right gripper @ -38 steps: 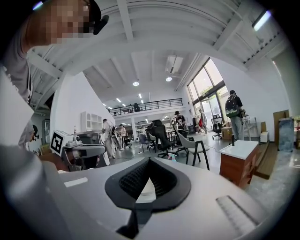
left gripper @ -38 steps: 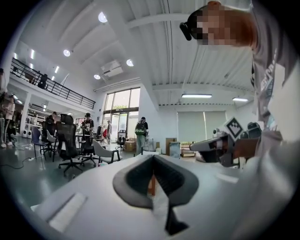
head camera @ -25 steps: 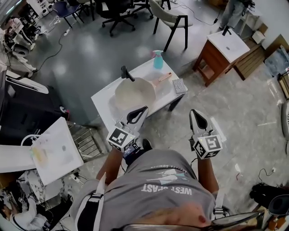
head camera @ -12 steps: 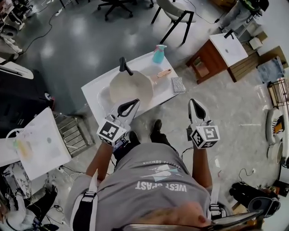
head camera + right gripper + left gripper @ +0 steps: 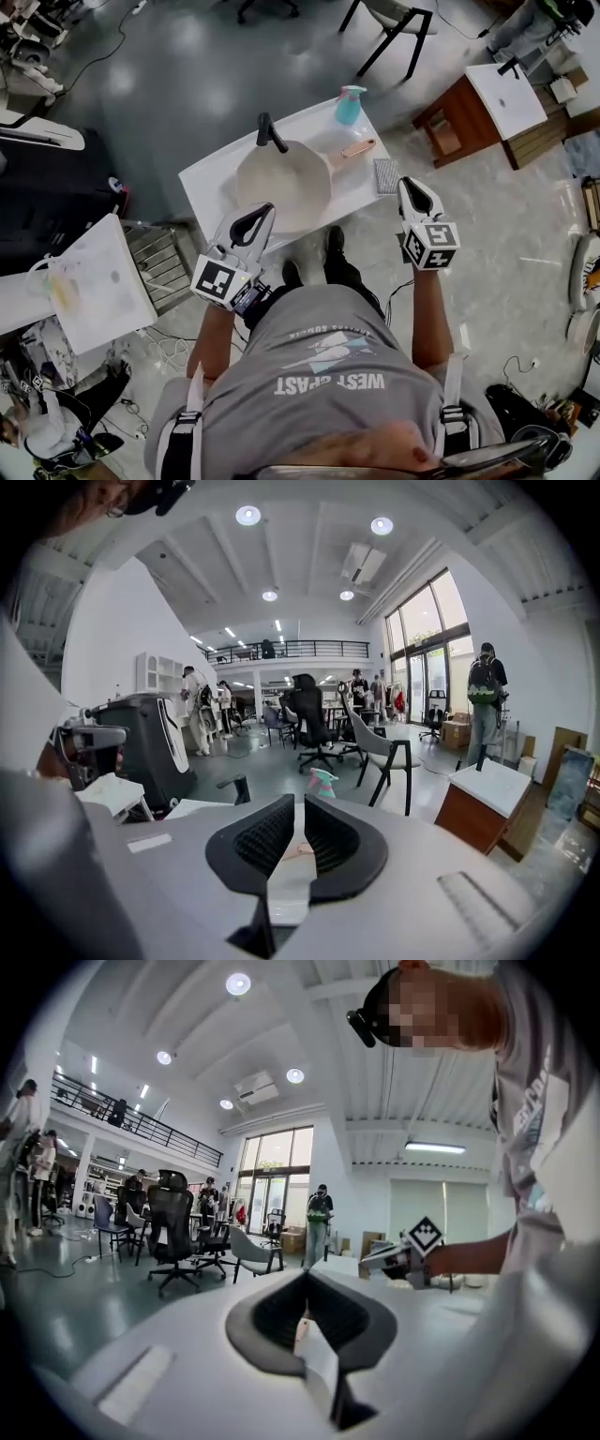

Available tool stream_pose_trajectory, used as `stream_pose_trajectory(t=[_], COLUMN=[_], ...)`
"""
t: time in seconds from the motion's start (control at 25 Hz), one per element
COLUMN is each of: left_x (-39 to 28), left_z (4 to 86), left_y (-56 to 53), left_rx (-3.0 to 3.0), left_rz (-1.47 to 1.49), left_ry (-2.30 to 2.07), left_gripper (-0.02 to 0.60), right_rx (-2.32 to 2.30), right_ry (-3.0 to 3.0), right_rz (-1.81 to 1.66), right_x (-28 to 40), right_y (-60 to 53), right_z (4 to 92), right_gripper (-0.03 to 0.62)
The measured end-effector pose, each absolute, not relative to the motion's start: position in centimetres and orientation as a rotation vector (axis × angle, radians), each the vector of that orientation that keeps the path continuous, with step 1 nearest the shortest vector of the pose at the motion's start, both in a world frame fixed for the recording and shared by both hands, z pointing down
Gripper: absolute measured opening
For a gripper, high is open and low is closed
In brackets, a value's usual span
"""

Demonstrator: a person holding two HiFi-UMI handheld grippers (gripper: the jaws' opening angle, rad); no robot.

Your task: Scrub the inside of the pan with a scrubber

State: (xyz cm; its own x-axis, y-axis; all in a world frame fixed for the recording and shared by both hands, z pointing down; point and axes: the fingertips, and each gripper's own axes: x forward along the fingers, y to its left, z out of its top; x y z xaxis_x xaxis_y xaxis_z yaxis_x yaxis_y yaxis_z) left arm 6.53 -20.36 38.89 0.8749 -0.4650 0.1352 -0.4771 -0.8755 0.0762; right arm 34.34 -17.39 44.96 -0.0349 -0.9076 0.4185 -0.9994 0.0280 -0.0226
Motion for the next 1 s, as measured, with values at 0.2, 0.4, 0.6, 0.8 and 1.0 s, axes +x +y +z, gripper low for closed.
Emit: stream_pose_trajectory(t=[0.2, 0.4, 0.6, 0.8, 1.0], left_x=[6.7, 7.3, 7.7, 7.8, 8.4], left_z=[40.5, 41.6, 42.2, 43.3, 44.2], left_y=[-22.2, -23.3, -24.6, -25.5, -25.9], left_rx=[2.882, 2.834, 2.802, 2.770, 2.749], left_rz=[0.237, 0.280, 0.306, 0.329, 0.343], left_ry=[-0.809, -0.848, -0.894, -0.929, -0.934], left_gripper=[0.002, 0.002, 0.002, 0.002, 0.002], right_rx=[1.837, 1.717, 1.642, 1.582, 1.499], right_ry=[-1.937, -1.842, -1.720, -1.628, -1.571], right_rz=[0.585, 0.758, 0.879, 0.940, 0.938], right_x=[37.2, 39.0, 41.2, 42.6, 42.8], right_y=[-21.4, -23.2, -23.5, -23.2, -22.7], right_z=[52.8, 61.0, 68.0, 72.9, 76.4], right_gripper=[0.090, 0.126, 0.161, 0.206, 0.213])
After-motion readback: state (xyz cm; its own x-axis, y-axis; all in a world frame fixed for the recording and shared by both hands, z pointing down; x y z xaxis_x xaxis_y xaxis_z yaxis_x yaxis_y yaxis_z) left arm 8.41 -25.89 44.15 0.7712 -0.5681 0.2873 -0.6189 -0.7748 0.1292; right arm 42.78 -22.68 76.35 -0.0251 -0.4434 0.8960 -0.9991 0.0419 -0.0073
